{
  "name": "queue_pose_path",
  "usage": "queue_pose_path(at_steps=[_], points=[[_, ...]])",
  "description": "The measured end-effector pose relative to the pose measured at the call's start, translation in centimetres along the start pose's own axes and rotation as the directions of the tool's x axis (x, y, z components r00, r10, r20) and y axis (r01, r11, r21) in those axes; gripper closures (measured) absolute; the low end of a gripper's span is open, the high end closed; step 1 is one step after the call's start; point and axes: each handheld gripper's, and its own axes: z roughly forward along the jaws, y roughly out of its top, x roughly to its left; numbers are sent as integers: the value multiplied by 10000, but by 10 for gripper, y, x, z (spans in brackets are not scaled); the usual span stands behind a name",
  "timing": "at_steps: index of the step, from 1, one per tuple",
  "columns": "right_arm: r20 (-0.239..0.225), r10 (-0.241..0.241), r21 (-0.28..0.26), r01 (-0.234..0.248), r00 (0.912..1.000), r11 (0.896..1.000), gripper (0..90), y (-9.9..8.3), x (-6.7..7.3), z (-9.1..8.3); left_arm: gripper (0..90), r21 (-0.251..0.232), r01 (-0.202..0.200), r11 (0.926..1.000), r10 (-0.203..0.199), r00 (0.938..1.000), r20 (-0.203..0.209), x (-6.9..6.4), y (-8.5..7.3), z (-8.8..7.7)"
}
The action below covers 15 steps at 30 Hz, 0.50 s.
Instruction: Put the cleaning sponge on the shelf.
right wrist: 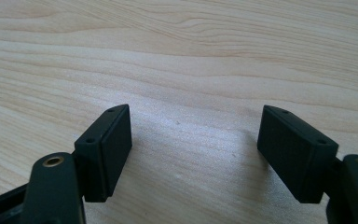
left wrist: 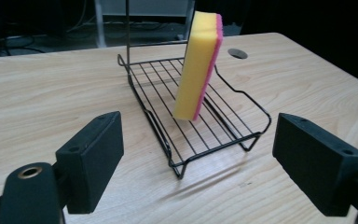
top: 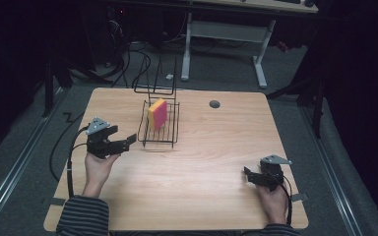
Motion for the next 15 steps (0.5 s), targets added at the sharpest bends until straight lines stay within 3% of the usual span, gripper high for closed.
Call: queue_pose_path(at_steps=[15], points=[[-1,-5,0,5,10000,10000,264,0,0,0,169,-13,-57,10000,57,9998,-191,2,-5,-12]])
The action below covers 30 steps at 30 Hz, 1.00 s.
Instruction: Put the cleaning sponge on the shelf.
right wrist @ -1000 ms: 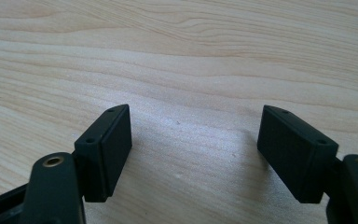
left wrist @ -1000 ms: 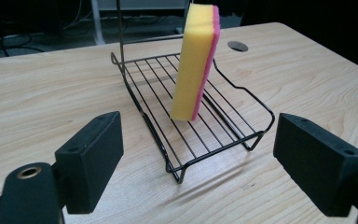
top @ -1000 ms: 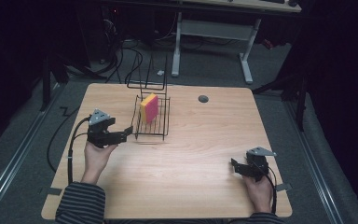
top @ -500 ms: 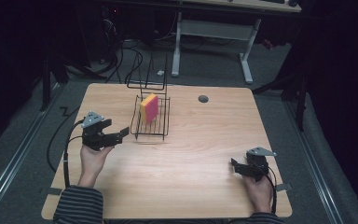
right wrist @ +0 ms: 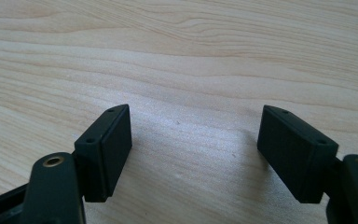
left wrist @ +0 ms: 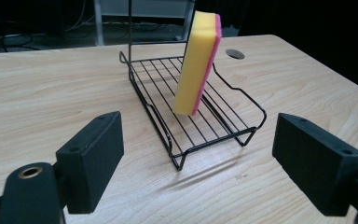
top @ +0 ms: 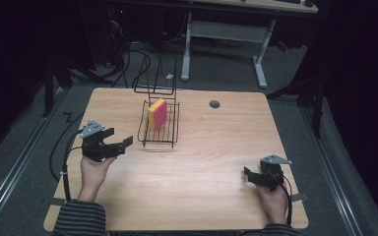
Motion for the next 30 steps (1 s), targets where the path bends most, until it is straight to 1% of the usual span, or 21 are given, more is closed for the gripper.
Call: queue_pose_path(at_steps=[4,7,10,11,13,16,23,30], points=[[1,-1,1,1,10000,10000,264,0,0,0,169,34,-4,10000,4,10000,-38,0,-2,-3],[0,0,-1,0,10000,10000,263,0,0,0,168,-27,126,9999,-126,9999,61,1,-3,-6],[7,-7,-4,7,10000,10000,263,0,0,0,168,-65,158,9999,-158,9999,15,2,-4,-9],[0,57,15,-57,10000,10000,264,0,1,0,168,-68,160,9998,-160,9999,-18,2,-5,-10],[2,-22,-6,22,10000,10000,264,0,0,0,168,-41,106,9999,-107,9998,-154,2,-6,-12],[1,4,-2,-4,10000,10000,264,0,0,0,168,73,-151,9999,154,9988,-456,0,-9,-14],[12,1,-5,-1,10000,10000,264,0,0,0,166,43,28,10000,-26,9989,-474,4,-15,-19],[14,2,-4,-2,10000,10000,264,0,0,0,165,98,84,9999,-78,9982,-587,7,-21,-23]])
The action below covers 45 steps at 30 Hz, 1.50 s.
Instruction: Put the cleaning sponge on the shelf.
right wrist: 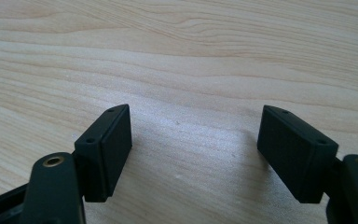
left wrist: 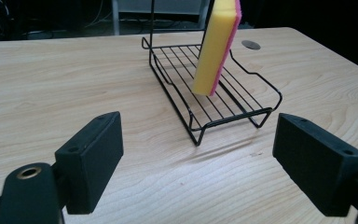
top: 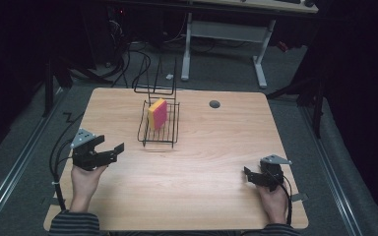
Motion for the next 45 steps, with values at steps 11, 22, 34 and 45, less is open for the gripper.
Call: queue_pose_path(at_steps=[11,22,34,45], points=[[1,0,-1,0,10000,10000,264,0,0,0,165,187,17,9998,-13,9997,-248,2,-10,1],[2,4,-1,-4,10000,10000,264,0,0,0,165,440,50,9990,-33,9992,-397,4,-21,8],[4,2,-1,-2,10000,10000,264,0,0,0,165,736,279,9969,-237,9981,-568,8,-36,19],[1,4,3,-4,10000,10000,264,0,0,0,166,1203,267,9924,-155,9956,-925,11,-48,35]])
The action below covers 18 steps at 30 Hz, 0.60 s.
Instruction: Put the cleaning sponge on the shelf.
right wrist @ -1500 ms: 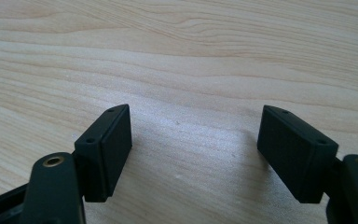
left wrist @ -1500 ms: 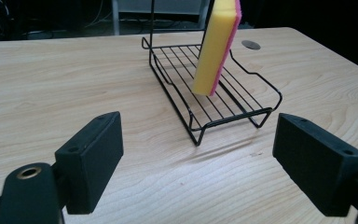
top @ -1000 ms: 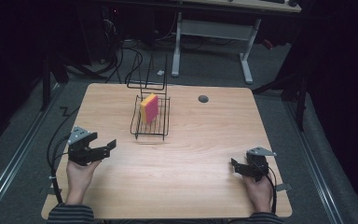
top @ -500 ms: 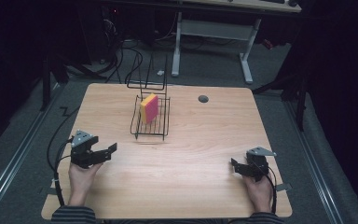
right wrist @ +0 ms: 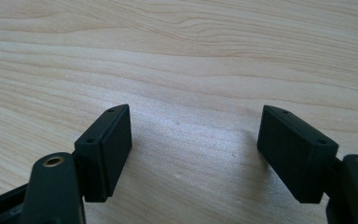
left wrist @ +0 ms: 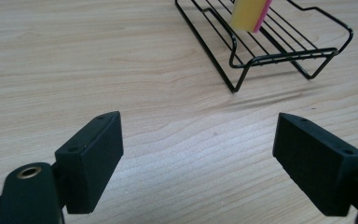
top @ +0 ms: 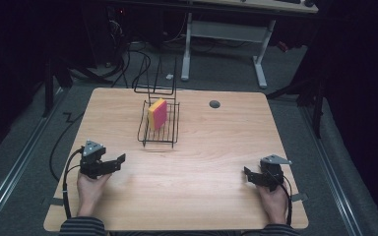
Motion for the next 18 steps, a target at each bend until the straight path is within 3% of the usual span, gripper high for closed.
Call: queue_pose_path(at_steps=[18], points=[[-23,51,11,-51,10000,10000,263,0,0,0,160,501,-67,9987,103,9974,-716,6,-5,18]])
